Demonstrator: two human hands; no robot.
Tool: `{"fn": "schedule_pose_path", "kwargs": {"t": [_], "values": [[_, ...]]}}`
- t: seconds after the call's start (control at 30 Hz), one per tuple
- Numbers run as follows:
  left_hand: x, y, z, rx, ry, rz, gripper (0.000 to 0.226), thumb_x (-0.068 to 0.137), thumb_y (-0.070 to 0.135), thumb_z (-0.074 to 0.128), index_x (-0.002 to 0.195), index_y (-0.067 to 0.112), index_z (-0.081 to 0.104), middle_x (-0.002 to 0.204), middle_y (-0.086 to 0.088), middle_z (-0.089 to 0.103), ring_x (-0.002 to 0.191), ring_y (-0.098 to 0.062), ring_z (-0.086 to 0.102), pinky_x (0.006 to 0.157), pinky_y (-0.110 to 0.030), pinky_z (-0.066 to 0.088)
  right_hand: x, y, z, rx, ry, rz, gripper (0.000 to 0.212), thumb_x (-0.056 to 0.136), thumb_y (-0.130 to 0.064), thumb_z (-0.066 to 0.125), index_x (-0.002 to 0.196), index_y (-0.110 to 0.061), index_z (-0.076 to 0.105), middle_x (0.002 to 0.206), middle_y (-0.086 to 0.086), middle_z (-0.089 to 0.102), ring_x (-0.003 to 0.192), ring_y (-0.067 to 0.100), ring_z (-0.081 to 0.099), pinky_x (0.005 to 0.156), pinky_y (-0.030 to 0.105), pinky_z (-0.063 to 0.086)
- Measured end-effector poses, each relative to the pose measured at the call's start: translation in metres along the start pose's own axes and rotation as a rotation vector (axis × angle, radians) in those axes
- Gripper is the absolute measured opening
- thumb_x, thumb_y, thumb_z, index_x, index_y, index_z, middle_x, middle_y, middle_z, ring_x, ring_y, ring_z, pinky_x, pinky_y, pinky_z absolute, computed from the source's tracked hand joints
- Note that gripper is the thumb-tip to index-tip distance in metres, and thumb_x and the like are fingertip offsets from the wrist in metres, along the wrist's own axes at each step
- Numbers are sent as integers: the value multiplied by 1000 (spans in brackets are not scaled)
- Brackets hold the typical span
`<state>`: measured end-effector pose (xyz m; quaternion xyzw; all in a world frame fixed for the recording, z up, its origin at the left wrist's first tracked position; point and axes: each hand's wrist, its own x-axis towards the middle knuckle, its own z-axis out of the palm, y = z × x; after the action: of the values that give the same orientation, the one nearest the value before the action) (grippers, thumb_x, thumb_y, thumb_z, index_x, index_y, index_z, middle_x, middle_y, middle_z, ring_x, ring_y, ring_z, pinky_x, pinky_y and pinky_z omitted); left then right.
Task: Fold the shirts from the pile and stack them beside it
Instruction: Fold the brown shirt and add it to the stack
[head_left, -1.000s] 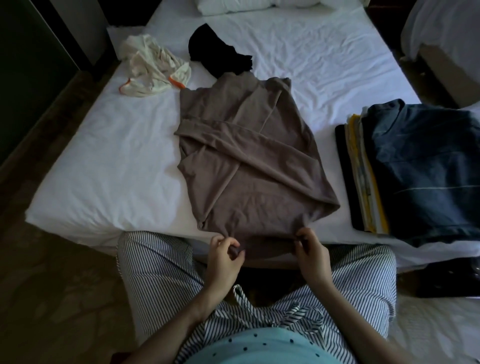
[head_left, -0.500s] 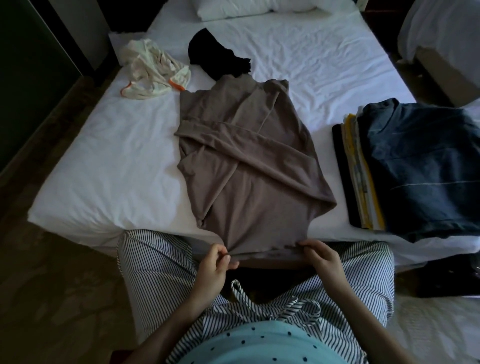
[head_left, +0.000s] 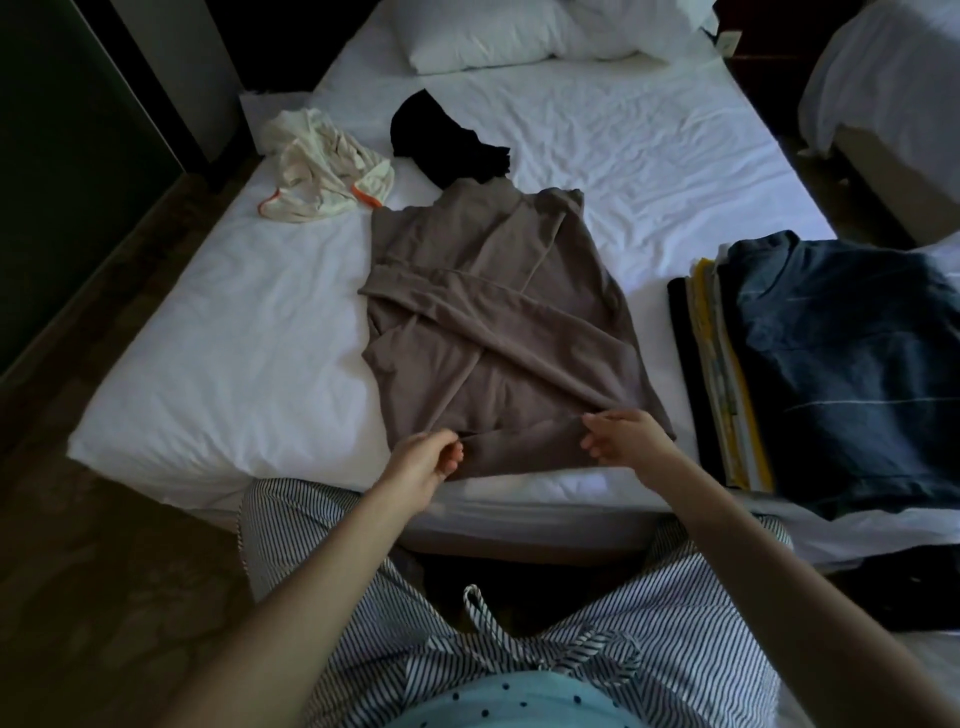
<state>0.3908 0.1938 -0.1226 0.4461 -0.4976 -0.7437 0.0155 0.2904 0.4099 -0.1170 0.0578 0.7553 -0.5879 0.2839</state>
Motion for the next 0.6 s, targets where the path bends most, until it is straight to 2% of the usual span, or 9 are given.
{"fn": "schedule_pose_path", "kwargs": {"t": [0.1,0.13,0.2,0.27,0.3,0.37,0.47,0.53,0.6], "values": [[18,9,9,-129,70,-90,21,94,5,55,73,4,53,51,-5,55,37,-8,52,33,-14,38,24,-13,10,-41,82,26,27,93,-15,58,67,-10,56,52,2,49,30,0,36,33,14,27],[21,8,9,-22,72,-68,21,93,12,59,73,6,54,55,-3,51,41,-10,48,33,-16,35,30,-13,12,-93,107,0,23,93,-18,58,71,-12,58,58,3,48,33,0,39,36,13,29],[20,-1,7,380,41,62,19,90,25,64,82,8,60,61,0,49,56,-15,47,42,-20,34,30,-10,12,-249,100,-59,16,91,-26,61,87,-12,64,75,3,56,60,3,54,54,16,40],[16,-13,1,716,32,229,30,84,29,70,102,6,61,82,-3,56,81,-19,54,64,-28,43,26,0,9,-331,77,-76,27,89,-32,63,104,-10,62,91,4,59,84,14,56,70,22,42],[16,-19,-3,823,58,298,38,82,29,72,107,4,60,94,-7,58,90,-21,55,76,-30,44,23,7,6,-349,71,-81,30,88,-32,64,107,-10,60,93,4,58,86,15,55,69,22,42],[15,-28,-8,909,118,407,42,79,29,74,107,2,61,105,-12,58,100,-25,57,85,-32,43,17,21,1,-357,106,-102,34,83,-27,70,108,-9,57,93,6,57,83,17,55,65,22,41],[14,-32,-9,925,98,461,31,86,24,67,103,-1,61,105,-16,56,103,-30,55,81,-30,38,17,37,-8,-422,150,-164,26,82,-22,72,98,-3,65,89,10,61,84,21,58,70,24,40],[10,-30,-6,871,106,474,29,94,19,56,111,-4,58,111,-21,57,107,-32,54,78,-29,33,14,35,-10,-404,107,-216,9,88,-15,65,84,-6,64,75,5,58,73,11,54,62,18,38],[8,-30,-5,819,103,517,26,98,16,49,112,-5,54,111,-23,60,107,-32,56,71,-27,29,14,32,-10,-327,104,-285,19,92,-7,57,73,-10,52,64,0,46,58,1,44,53,13,32]]}}
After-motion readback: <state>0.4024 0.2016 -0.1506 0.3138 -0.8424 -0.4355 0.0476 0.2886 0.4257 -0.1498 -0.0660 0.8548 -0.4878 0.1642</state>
